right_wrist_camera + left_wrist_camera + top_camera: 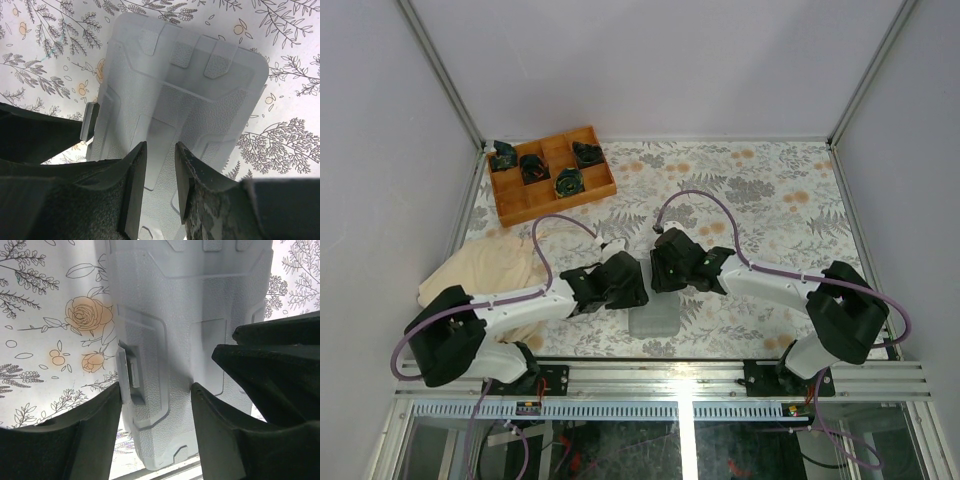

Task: Sort the tools into containers
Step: Close the storage box at the center of the board.

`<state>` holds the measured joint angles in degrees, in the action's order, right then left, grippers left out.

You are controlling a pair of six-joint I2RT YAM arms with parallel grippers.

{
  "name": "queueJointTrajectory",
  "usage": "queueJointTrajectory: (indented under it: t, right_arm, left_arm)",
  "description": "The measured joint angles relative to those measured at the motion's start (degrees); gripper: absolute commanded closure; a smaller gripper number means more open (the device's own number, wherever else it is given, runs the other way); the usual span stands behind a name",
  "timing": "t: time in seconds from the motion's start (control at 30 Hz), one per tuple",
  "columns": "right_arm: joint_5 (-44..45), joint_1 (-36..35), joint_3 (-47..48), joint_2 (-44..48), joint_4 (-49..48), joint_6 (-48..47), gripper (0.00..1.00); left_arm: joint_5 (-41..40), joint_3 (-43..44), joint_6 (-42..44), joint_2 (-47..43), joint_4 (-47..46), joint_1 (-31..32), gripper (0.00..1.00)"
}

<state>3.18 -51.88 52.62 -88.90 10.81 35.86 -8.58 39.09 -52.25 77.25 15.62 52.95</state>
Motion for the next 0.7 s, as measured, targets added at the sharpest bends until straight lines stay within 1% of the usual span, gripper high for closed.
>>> queueJointTrajectory:
  t: [0.23,0.33,0.43,0.53,0.7]
  right_arm:
    - [0.3,0.0,-0.5,0.3,-0.3,0.0,0.63]
    - [0.3,0.0,-0.8,0.5,-0.8,0.1,0.63]
    - [0.4,0.0,-1.0,0.6,-1.1,0.2,0.63]
    - [0.5,0.0,-1.1,0.6,-1.2,0.1,0.63]
    - [0.6,0.0,-1.1,0.6,-1.1,0.1,0.63]
  left_arm:
    - [-3.1,3.5,0.0,2.1,4.1,1.9,0.46]
    - [-4.2,4.3,0.0,2.6,5.0,2.6,0.47]
    - [-4.8,4.9,0.0,3.2,5.5,3.0,0.53]
    - [-5.2,5.6,0.0,3.7,6.2,3.1,0.56]
    - [-5.6,6.2,0.0,4.1,6.8,3.3,0.64]
